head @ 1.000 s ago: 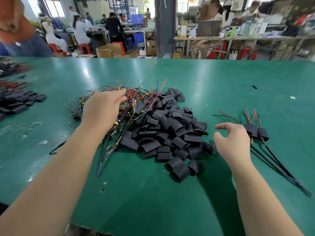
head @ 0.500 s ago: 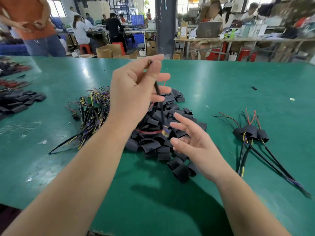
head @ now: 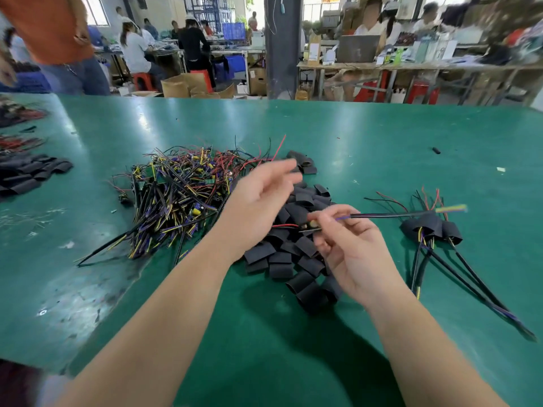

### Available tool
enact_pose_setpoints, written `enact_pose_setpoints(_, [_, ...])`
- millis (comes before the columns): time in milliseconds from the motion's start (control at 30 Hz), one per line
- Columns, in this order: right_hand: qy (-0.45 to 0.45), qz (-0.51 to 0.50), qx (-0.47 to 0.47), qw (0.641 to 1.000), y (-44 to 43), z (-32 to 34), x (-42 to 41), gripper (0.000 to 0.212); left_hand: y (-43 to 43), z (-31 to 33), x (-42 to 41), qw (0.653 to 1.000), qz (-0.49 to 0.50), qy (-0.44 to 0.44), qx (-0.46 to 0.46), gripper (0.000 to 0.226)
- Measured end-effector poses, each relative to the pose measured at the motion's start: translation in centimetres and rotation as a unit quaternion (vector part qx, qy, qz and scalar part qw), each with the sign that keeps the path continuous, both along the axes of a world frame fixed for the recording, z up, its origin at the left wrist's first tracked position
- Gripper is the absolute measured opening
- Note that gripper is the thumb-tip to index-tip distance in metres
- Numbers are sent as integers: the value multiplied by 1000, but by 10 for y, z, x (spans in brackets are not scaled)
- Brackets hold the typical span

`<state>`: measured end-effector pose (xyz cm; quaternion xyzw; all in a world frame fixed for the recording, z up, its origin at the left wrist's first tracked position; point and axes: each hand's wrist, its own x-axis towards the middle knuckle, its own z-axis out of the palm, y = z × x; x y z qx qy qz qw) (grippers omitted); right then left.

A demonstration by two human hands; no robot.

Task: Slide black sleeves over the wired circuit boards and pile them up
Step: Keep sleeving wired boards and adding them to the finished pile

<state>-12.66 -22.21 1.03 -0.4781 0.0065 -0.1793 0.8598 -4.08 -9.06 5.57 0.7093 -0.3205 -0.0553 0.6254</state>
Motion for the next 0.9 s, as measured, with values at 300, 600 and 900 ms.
enact_pose_setpoints(300, [23,8,19,1000,-11,3,-3,23,6,-14,-8,974,-120,14,194,36])
enact_pose_setpoints(600, [56,-1,-141,988,-12,-6,-2,27,14,-21,-2,962,-139,112,206,14])
enact_pose_setpoints(900, [-5,-163,-90,983,-17,-5,1,17,9,-18,-14,959,229,-135,101,33])
